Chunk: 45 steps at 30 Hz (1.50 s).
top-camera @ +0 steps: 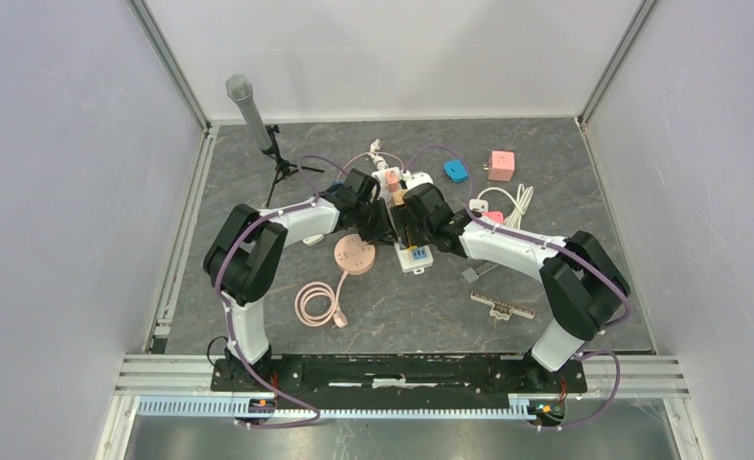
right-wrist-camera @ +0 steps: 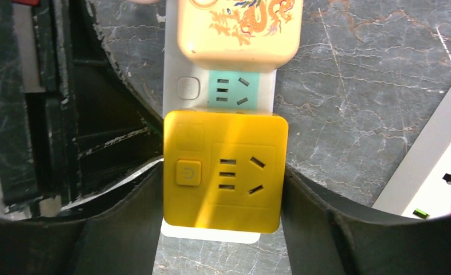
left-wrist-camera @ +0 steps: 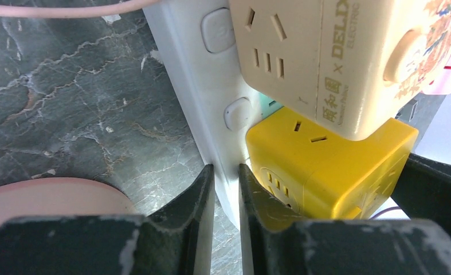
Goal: Pull the plug off the socket
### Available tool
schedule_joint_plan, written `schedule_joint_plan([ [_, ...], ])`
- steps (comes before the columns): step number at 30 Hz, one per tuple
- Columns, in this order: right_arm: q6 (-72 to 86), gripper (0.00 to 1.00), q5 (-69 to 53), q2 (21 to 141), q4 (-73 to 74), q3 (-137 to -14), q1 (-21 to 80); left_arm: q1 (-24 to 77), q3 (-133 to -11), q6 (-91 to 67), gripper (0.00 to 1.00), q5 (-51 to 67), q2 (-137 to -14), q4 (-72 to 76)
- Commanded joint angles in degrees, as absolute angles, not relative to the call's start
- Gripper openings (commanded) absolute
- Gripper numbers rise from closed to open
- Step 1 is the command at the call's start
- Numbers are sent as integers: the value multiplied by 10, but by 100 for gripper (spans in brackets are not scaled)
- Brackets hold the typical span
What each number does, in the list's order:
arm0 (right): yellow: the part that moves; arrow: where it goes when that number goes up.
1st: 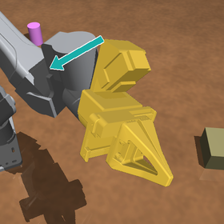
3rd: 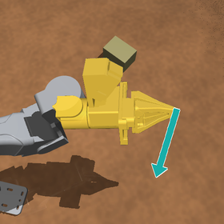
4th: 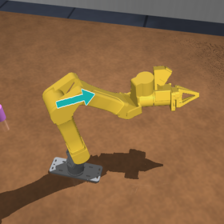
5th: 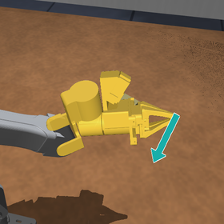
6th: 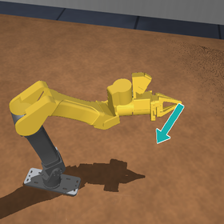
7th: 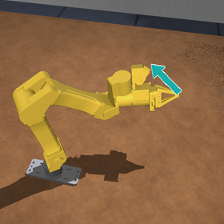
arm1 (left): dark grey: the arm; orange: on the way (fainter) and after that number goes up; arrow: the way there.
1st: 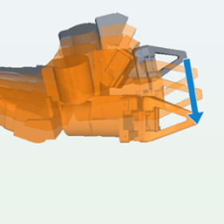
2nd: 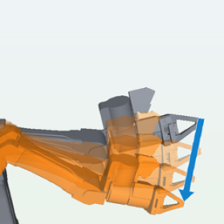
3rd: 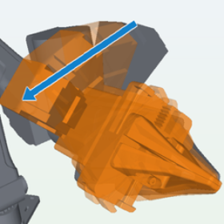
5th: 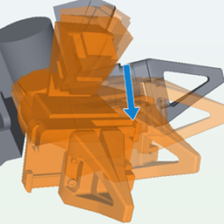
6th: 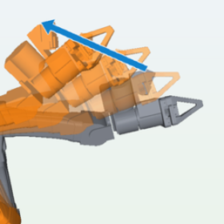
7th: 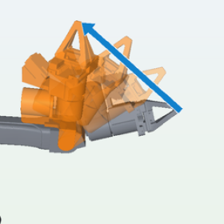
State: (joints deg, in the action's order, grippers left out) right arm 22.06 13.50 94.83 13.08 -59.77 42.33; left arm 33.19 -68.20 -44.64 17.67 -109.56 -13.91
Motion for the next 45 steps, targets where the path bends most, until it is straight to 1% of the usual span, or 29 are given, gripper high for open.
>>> schedule_joint_plan([
  [1,211,68,143,964,113,-634,425,339,-660,-407,23,153,-1114,-144],
  [3,211,59,137,971,117,-641,425,340,-652,-402,23,149,-1112,-150],
  [6,217,41,137,973,118,-641,424,342,-642,-401,22,146,-1114,-152],
  [11,218,0,142,965,128,-661,423,343,-654,-401,22,130,-1128,-180],
  [15,229,0,116,953,128,-686,411,344,-659,-401,20,120,-1138,-200],
  [18,260,0,56,940,99,-672,394,344,-662,-401,19,117,-1143,-208],
  [21,265,0,40,936,84,-660,401,344,-664,-400,18,115,-1144,-210],
  [25,232,0,90,940,97,-656,424,344,-669,-399,18,111,-1150,-221],
  [31,159,0,154,893,88,-666,434,344,-678,-395,17,96,-1155,-244],
  [33,162,0,142,882,87,-667,422,344,-679,-395,17,98,-1158,-244],
  [35,183,0,106,877,76,-654,408,344,-680,-395,17,98,-1160,-244],
  [39,206,0,86,890,62,-625,412,344,-684,-394,16,97,-1163,-249],
  [45,204,0,139,883,95,-627,412,344,-683,-392,16,95,-1158,-250],
])
